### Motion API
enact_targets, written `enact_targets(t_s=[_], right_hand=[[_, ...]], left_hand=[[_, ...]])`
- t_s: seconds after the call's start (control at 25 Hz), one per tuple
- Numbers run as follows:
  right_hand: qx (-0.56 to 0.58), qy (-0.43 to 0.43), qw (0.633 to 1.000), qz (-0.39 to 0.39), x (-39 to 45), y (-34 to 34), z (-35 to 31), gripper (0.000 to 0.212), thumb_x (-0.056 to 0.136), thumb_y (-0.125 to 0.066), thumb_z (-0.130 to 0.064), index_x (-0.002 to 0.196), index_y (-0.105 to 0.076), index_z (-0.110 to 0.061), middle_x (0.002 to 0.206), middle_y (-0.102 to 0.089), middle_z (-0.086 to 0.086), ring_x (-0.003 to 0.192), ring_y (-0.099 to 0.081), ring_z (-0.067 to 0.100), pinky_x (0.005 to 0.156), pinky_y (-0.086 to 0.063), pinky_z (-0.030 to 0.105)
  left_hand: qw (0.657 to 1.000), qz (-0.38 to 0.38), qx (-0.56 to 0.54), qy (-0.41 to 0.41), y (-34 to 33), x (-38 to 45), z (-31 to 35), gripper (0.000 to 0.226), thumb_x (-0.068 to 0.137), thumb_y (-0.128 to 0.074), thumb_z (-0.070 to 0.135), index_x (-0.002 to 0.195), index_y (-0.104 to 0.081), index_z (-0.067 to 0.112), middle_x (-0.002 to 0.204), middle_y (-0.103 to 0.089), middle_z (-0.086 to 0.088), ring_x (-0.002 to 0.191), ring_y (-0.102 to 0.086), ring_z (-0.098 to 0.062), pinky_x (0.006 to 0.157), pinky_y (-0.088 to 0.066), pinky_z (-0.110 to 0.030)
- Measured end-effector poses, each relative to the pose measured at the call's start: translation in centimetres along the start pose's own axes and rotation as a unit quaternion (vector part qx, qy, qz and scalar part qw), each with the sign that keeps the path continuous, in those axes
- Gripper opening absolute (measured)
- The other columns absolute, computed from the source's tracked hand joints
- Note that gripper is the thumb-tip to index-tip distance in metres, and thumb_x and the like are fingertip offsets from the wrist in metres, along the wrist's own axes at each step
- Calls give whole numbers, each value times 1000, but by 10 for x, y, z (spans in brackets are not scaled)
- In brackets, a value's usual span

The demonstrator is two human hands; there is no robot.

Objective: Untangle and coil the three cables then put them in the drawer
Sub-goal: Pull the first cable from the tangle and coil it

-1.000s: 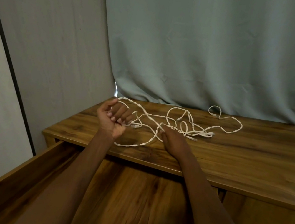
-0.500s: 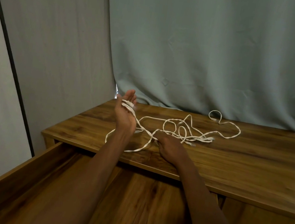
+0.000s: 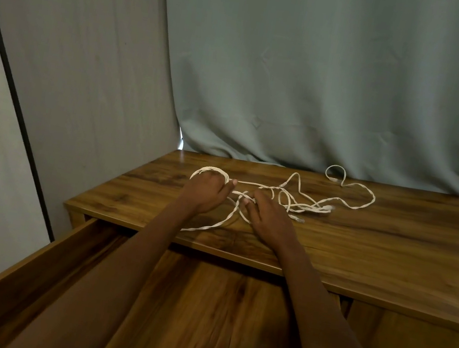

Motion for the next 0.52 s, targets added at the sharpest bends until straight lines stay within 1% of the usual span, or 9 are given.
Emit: enact_targets(t_s=[0.08,0.12,0.16,0.2,0.24,0.32,0.4,0.48,0.52], right_hand=[[-12,-10,1000,14,1,1,3,28,106,-40,-46,112,-56,-24,105,-69,2,92,-64,26,67,-40,36],[-18,-11,999,24,2,3,3,31,105,-39,-47,113,-57,-23,107,-69,2,93,-63,25,67,-38,35],[-17,-6,999,39,1,6,1,33,105,-38,-48,114,-60,-24,108,-69,1,94,-63,24,67,-37,34],[-10,2,998,54,0,11,-1,36,105,-37,-50,115,-62,-26,109,-69,-2,96,-63,21,68,-38,33],[2,7,998,68,-1,14,-2,37,105,-35,-51,114,-64,-29,107,-70,-5,97,-62,18,69,-39,33],[9,2,997,79,-1,19,-1,41,104,-33,-53,104,-64,-27,96,-69,-5,89,-62,19,66,-40,34],[-5,-22,997,72,0,19,4,53,100,-27,-62,94,-59,-20,85,-68,1,78,-62,25,63,-42,38],[-11,-39,998,52,1,15,7,55,99,-25,-64,91,-54,-18,82,-68,5,76,-62,28,62,-43,40],[-13,-41,998,42,1,13,8,51,101,-26,-61,93,-53,-19,84,-69,7,78,-62,30,62,-41,40]], left_hand=[[996,-69,-34,39,4,-4,4,68,103,-33,55,66,-65,7,72,-67,-10,74,-63,-23,68,-37,-32],[984,-119,-104,77,1,-7,5,71,101,-35,60,57,-63,11,61,-63,-5,63,-59,-18,63,-37,-31],[955,-176,-207,116,-5,-10,8,71,99,-40,62,47,-56,16,50,-54,-1,49,-50,-14,56,-35,-29],[906,-236,-317,152,-12,-16,13,68,97,-46,59,42,-47,20,44,-43,1,41,-38,-13,49,-28,-27],[845,-291,-413,175,-21,-23,19,63,97,-51,53,43,-40,22,43,-35,3,39,-29,-12,46,-20,-26],[725,-351,-565,177,-31,-33,31,53,98,-53,34,50,-34,21,43,-29,5,38,-24,-9,44,-12,-25],[596,-373,-691,165,-38,-40,44,48,98,-50,20,52,-36,18,42,-33,4,37,-30,-9,40,-16,-24],[458,-372,-797,128,-36,-44,66,44,99,-45,17,55,-42,16,43,-39,3,39,-39,-11,40,-25,-23],[412,-349,-835,105,-34,-41,74,43,99,-42,18,56,-44,16,44,-42,2,41,-42,-12,42,-26,-24]])
Point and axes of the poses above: each hand's wrist, its own x-axis towards the middle knuckle, its own y-axis out of the back of the hand, z = x × y, the point moved 9 cm from there along x, towards the middle knuckle
